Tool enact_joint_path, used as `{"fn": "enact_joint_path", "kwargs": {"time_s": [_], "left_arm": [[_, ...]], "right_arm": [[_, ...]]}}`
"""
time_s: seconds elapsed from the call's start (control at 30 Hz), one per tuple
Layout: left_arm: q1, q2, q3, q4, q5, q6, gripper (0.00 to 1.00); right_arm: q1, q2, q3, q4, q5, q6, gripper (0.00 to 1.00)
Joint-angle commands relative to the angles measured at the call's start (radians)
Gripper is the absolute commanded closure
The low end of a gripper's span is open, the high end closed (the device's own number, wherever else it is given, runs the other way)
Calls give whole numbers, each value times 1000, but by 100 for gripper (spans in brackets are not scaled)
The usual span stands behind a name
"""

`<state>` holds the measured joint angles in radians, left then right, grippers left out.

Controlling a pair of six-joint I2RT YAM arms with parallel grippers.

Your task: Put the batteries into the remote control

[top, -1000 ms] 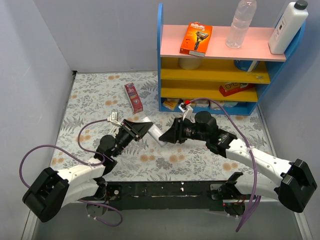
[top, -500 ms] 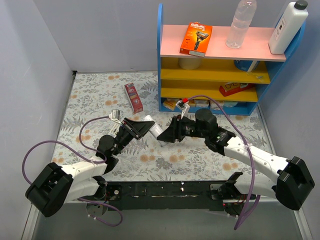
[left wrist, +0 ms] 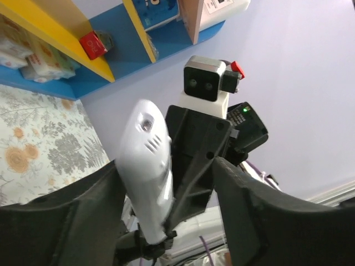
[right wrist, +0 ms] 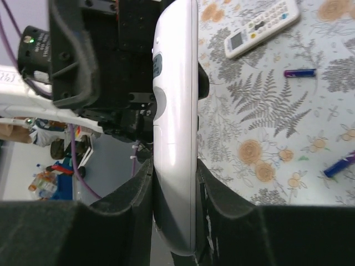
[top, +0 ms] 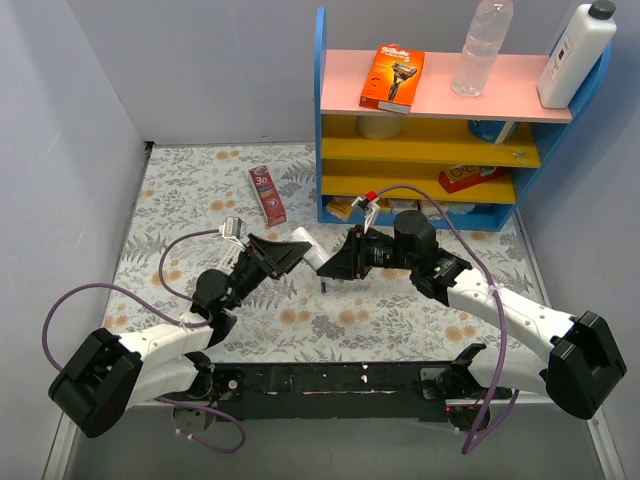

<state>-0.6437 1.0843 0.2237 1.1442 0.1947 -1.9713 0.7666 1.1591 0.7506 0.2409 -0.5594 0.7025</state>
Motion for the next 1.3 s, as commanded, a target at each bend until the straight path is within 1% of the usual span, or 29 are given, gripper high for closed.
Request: {"fn": "enact_joint_path", "kwargs": {"time_s": [0.0, 0.03, 0.07, 0.1, 0.13, 0.17, 0.2, 0.23, 0.27, 0.3, 0.33, 0.37, 0.4, 0.43, 0.47, 0.5, 0.53, 0.57, 0.6, 0.63, 0.73, 0.8, 0.93, 1.13, 1.27], "left_arm": [[-2, -85, 32, -167, -3, 109, 30], [-2, -98, 58, -228, -17, 135, 16], [-2, -118, 71, -359, -30, 190, 10], [-2, -147, 86, -415, -46, 218, 5], [-2, -162, 103, -466, -78, 242, 2], [-2, -179, 114, -566, -99, 268, 2], [-1, -198, 123, -621, -128, 296, 2], [-1, -236, 132, -677, -180, 308, 2], [-1, -250, 156, -792, -234, 318, 2], [-1, -267, 169, -848, -267, 325, 2], [-1, -293, 183, -898, -334, 347, 2], [-1, -306, 207, -990, -360, 359, 2], [-2, -317, 222, -1030, -386, 373, 2], [-1, -328, 233, -1066, -415, 403, 2], [-1, -346, 247, -1134, -460, 419, 2], [-1, -354, 278, -1175, -487, 433, 2], [-2, -360, 290, -1207, -507, 454, 2], [-1, -374, 305, -1265, -550, 460, 2], [-1, -382, 325, -1293, -569, 465, 2], [-2, -388, 338, -1317, -583, 468, 2], [-1, -419, 355, -1383, -607, 491, 2], [-1, -440, 356, -1403, -614, 491, 2], [-1, -466, 362, -1455, -610, 491, 2], [-1, -469, 394, -1531, -658, 514, 2], [-1, -459, 416, -1528, -657, 549, 2]], "right_arm": [[-44, -44, 42, -38, 26, -77, 99], [-50, -56, 41, -58, 36, -104, 99], [-64, -61, 41, -83, 45, -119, 99], [-72, -68, 46, -110, 56, -142, 99], [-78, -79, 49, -179, 87, -187, 99], [-91, -84, 67, -218, 107, -219, 99], [-95, -87, 78, -259, 133, -248, 99], [-99, -90, 91, -372, 200, -279, 99], [-105, -88, 125, -421, 245, -346, 99], [-105, -85, 139, -481, 295, -372, 99], [-108, -73, 154, -530, 402, -397, 99], [-113, -67, 165, -620, 458, -432, 99], [-113, -59, 180, -655, 514, -449, 99], [-113, -46, 184, -684, 627, -466, 99], [-116, -36, 185, -736, 679, -477, 99], [-118, -30, 182, -752, 728, -489, 99], [-121, -16, 176, -764, 821, -495, 99], [-128, -7, 168, -767, 866, -503, 99], [-133, 0, 162, -781, 910, -509, 99], [-141, 20, 152, -785, 993, -511, 99], [-167, 72, 139, -790, 1102, -520, 99], [-179, 102, 135, -779, 1138, -541, 99], [-190, 209, 136, -767, 1216, -577, 99], [-193, 338, 119, -738, 1259, -644, 99], [-191, 405, 104, -718, 1215, -696, 99]]}}
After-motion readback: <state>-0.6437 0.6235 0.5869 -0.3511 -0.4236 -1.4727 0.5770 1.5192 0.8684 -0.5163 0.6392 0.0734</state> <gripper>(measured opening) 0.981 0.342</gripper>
